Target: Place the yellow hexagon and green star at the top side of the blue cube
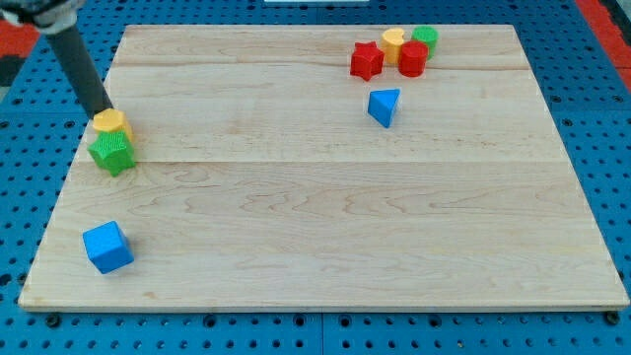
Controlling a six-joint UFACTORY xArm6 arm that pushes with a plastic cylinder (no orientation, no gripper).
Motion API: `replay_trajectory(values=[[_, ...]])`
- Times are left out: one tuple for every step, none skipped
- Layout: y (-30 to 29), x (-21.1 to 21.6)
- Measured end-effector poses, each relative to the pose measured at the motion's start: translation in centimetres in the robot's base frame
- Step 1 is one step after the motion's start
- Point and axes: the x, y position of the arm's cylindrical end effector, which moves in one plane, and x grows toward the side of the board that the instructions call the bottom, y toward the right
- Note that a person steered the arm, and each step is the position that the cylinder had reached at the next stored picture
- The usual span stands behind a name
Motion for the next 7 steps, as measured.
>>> replay_trajectory(values=[[1.2, 4.2], [1.2, 7.1], [2.5, 7.6], [2.4, 9.2], [-0.4, 5.4], [2.4, 1.6], [4.3, 3.1]])
